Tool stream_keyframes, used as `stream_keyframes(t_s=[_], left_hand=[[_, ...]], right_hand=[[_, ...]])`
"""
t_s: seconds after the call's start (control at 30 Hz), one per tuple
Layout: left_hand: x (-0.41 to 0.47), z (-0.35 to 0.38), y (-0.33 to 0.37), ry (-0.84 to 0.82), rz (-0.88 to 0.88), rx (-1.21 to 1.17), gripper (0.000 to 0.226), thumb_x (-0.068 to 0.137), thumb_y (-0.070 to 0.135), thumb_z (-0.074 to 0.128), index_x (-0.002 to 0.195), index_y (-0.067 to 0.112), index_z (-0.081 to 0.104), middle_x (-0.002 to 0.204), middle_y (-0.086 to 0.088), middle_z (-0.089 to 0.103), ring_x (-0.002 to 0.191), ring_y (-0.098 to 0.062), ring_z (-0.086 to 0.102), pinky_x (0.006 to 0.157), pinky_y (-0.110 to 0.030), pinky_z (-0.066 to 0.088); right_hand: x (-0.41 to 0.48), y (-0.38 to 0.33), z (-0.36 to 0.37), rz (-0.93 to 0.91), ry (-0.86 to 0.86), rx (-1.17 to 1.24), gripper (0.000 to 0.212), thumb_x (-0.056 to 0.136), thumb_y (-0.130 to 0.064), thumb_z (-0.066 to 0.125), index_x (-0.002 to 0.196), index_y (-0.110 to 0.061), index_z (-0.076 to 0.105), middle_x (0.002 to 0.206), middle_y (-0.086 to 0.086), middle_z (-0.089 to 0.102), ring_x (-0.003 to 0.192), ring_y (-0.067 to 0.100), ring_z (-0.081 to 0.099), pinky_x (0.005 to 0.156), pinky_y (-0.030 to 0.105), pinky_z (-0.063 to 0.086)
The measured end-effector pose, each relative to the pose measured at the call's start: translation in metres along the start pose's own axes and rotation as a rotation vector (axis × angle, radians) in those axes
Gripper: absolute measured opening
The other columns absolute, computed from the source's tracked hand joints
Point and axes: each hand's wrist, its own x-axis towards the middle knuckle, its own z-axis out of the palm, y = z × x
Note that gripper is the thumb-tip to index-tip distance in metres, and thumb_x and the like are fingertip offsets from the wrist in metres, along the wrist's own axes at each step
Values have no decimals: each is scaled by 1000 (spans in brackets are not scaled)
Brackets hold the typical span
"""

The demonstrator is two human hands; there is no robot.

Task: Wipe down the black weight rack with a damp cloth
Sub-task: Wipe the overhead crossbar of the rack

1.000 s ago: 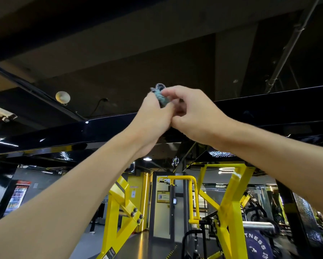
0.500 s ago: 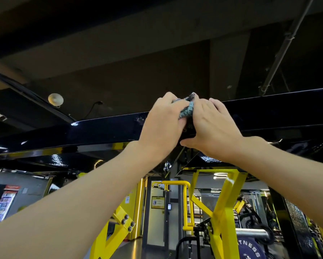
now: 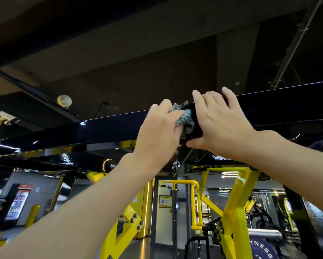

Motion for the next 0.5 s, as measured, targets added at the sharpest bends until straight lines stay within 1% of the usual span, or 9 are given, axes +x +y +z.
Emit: stream_keyframes(t_s=[0.07, 0.13, 0.17, 0.2, 0.27, 0.3, 0.37, 0.43, 0.5], left_hand=[[-1, -4, -25, 14, -126, 70, 17, 94, 15, 60, 108, 12, 69, 96, 1, 45, 89, -16, 45, 71, -29, 41], [-7, -5, -38, 81, -295, 97, 15, 94, 16, 60, 105, 10, 69, 95, 1, 42, 88, -16, 43, 70, -28, 37], [-12, -5, -35, 97, -306, 87, 14, 94, 16, 60, 104, 10, 68, 94, 1, 41, 87, -16, 42, 70, -28, 36], [-17, -4, -30, 92, -257, 71, 14, 93, 15, 61, 104, 10, 68, 94, 2, 41, 87, -16, 43, 70, -29, 37], [-24, -3, -27, 42, -121, 30, 18, 91, 15, 63, 107, 10, 68, 94, 2, 43, 88, -15, 45, 71, -28, 39], [-23, -5, -33, 21, -84, 33, 19, 92, 16, 63, 109, 10, 68, 94, 1, 44, 88, -15, 46, 71, -26, 38], [-12, -8, -53, 10, -122, 78, 17, 94, 17, 61, 108, 10, 68, 94, 0, 44, 87, -17, 47, 70, -27, 38], [1, -10, -65, 62, -246, 68, 13, 96, 18, 58, 102, 10, 67, 93, -1, 44, 87, -19, 48, 70, -32, 44], [11, -3, -53, 100, -229, 38, 14, 97, 20, 57, 102, 11, 67, 96, -2, 47, 89, -20, 51, 72, -38, 50]], right_hand=[[7, -7, -1, -10, -33, -14, 123, 73, -75, 63, 154, -3, 4, 153, 14, 30, 147, 30, 20, 122, 52, 8], [14, -14, 1, -6, -62, -13, 123, 72, -77, 63, 153, -3, 9, 150, 15, 34, 144, 32, 26, 120, 52, 13], [17, -17, 3, 2, -60, -21, 119, 72, -77, 63, 152, -3, 15, 144, 14, 39, 138, 32, 33, 118, 51, 19], [18, -19, 6, 12, -41, -34, 113, 72, -77, 63, 148, -4, 24, 138, 12, 43, 130, 31, 40, 115, 49, 24], [19, -21, 7, 37, -8, -47, 101, 70, -79, 62, 138, -8, 37, 127, 9, 47, 119, 28, 45, 108, 46, 29], [19, -21, 6, 40, 1, -48, 98, 69, -79, 62, 135, -10, 40, 125, 8, 48, 116, 28, 45, 107, 45, 30], [20, -20, 6, 34, 7, -49, 95, 70, -79, 61, 133, -11, 42, 123, 7, 48, 115, 27, 45, 106, 45, 30], [20, -21, 4, 38, -15, -50, 95, 70, -79, 61, 134, -12, 41, 124, 6, 47, 116, 27, 45, 107, 45, 30], [21, -23, 4, 47, -36, -65, 96, 70, -79, 62, 136, -13, 40, 125, 6, 46, 117, 27, 44, 107, 44, 30]])
